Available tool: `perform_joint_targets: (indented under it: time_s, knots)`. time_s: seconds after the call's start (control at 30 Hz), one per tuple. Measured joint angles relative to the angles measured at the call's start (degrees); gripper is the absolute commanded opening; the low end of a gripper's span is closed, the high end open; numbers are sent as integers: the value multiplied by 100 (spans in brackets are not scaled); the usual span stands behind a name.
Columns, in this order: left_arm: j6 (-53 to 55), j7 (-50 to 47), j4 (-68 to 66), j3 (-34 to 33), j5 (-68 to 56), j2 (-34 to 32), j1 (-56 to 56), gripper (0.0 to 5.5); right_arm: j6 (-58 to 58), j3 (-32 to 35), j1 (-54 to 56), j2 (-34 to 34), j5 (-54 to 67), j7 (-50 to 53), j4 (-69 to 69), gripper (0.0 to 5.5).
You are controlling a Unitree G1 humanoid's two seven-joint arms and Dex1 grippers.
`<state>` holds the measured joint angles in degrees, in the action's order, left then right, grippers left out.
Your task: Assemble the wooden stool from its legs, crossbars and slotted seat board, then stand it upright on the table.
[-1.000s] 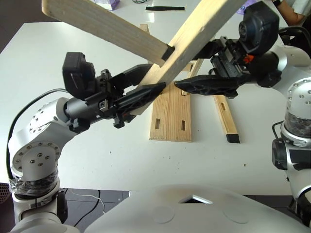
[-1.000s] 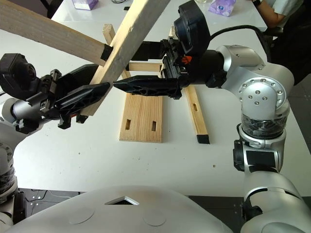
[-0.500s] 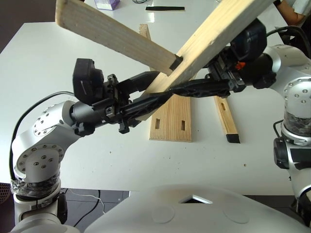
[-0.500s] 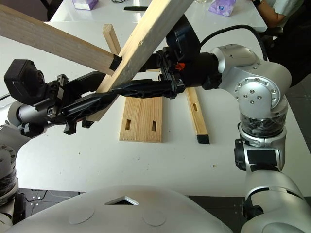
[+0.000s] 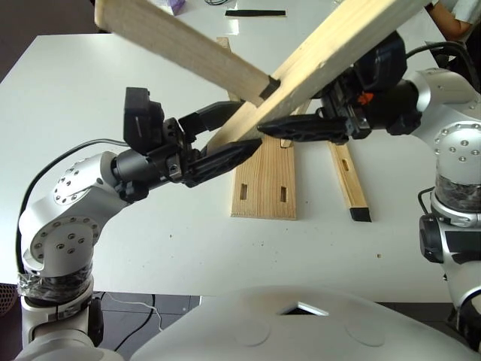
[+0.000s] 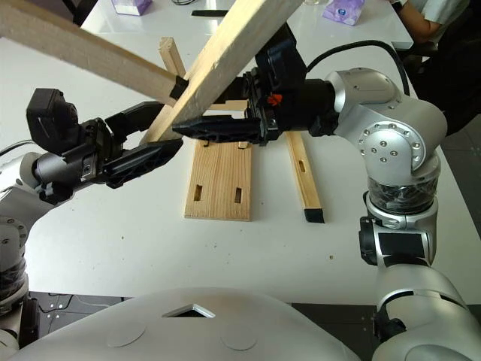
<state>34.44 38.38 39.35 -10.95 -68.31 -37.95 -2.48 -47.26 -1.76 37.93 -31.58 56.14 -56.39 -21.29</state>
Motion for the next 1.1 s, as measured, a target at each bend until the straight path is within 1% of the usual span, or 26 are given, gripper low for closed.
perform_joint_targets:
  time_s: [0.13,0.27,0.37,0.4,0.43,0.5,0.6,0.7,1.1]
  knots:
    - [-216,508,-240,-15,570,-57,557,369,-5,174,22,-115,3,10,-4,206]
    - [-516,868,-772,-77,1263,-92,1059,369,47,438,-75,-790,-295,-175,-6,206]
    - [-736,965,-1156,-237,1664,-92,1230,369,524,265,-775,-1526,-1153,-667,-36,206]
    - [-774,966,-1211,-262,1713,-88,1254,369,615,172,-976,-1666,-1372,-739,-13,205]
    - [-829,967,-1249,-277,1798,-59,1277,369,986,11,-1343,-1881,-1773,-945,-5,204]
    - [-898,960,-1266,-274,1884,15,1315,369,1454,-237,-1926,-2099,-2298,-1216,3,204]
    - [-951,930,-1322,-244,2082,93,1336,369,1899,-489,-2429,-2125,-2607,-1443,6,204]
    - [-991,920,-1342,-209,2178,203,1337,369,2253,-567,-2450,-2066,-2796,-1496,12,204]
    - [-1039,914,-1421,-64,2497,320,1337,369,2161,-655,-2556,-1916,-2710,-1355,-268,204]
